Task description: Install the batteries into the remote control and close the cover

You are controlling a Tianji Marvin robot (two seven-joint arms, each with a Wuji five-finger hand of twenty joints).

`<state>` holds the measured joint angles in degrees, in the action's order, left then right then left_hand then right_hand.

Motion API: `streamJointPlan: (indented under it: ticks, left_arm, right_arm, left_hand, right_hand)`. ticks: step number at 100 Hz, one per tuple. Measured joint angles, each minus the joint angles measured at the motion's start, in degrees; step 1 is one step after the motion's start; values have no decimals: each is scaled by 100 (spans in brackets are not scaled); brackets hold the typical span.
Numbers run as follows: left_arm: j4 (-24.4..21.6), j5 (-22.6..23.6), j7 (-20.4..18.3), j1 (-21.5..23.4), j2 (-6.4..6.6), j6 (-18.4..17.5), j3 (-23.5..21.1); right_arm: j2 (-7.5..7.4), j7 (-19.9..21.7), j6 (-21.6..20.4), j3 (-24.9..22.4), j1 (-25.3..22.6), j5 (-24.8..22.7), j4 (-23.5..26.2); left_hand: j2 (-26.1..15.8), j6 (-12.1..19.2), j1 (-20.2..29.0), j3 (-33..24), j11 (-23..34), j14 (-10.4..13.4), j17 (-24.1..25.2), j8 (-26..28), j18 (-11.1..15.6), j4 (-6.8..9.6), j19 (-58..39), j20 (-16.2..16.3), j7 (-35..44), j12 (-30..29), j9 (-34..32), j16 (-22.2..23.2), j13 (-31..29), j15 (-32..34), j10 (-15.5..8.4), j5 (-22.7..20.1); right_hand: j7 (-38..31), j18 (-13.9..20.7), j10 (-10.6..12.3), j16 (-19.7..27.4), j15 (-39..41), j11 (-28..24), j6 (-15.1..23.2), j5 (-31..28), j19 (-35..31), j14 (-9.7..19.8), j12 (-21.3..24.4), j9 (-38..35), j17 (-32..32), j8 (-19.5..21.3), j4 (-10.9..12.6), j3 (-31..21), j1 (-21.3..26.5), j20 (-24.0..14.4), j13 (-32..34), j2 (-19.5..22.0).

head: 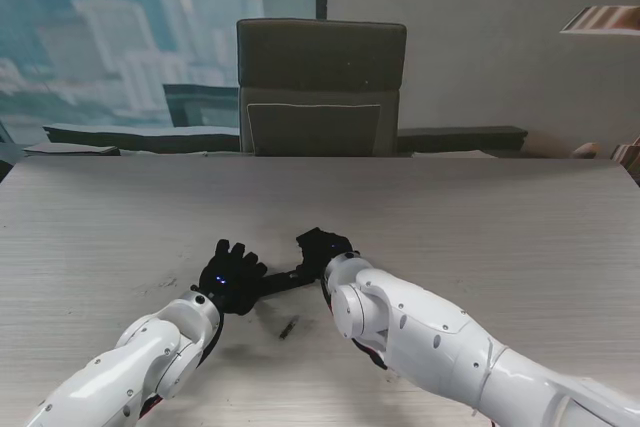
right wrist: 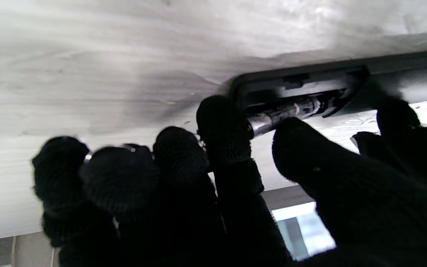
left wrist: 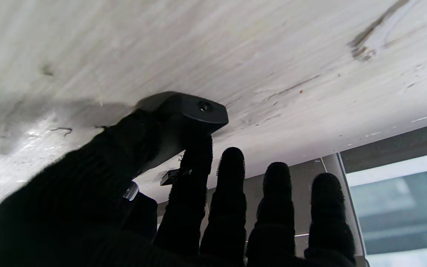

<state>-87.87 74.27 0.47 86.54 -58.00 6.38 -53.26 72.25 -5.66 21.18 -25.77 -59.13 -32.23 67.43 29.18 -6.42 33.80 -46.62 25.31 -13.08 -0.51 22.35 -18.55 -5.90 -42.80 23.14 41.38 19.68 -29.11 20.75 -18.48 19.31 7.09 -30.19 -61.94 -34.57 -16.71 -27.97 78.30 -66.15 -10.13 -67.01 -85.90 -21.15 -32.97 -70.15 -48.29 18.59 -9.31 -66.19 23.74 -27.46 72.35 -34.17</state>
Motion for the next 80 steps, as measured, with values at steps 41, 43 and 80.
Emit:
streamJointPlan:
  ticks: [41,43,80]
  left_arm:
    - [5,9,15,-44,5,49,58]
    - [6,9,15,-47,5,52,61]
    - [19,-2,13,-84,5,57,95]
  right_arm:
    - [107,-77,-16,192,170,-22,-223]
    - [110,-77,-22,203,179,-31,-232]
    - [121,-65,-145,296,255,-159,-318]
  left_hand:
    - [8,8,267,282,11,0,-1,-197,0,-139,0,0,164,0,-8,0,0,0,-6,-1]
    - [11,8,276,282,11,0,-1,-198,0,-140,0,0,165,0,-8,0,0,0,-5,-1]
    - [57,8,376,325,13,0,-1,-206,0,-149,0,0,211,0,-10,0,0,0,-68,-1]
  right_hand:
    - [-215,0,3,-99,186,0,-240,-14,-109,22,-23,-15,-134,-2,-56,-196,0,60,5,-9]
    - [-217,0,6,-147,212,0,-246,-43,-111,22,-50,-62,-137,-2,-56,-210,0,60,17,-9]
    - [-287,0,21,-299,395,-2,-281,-153,-207,24,-141,-188,-227,165,-55,-384,8,65,74,-139]
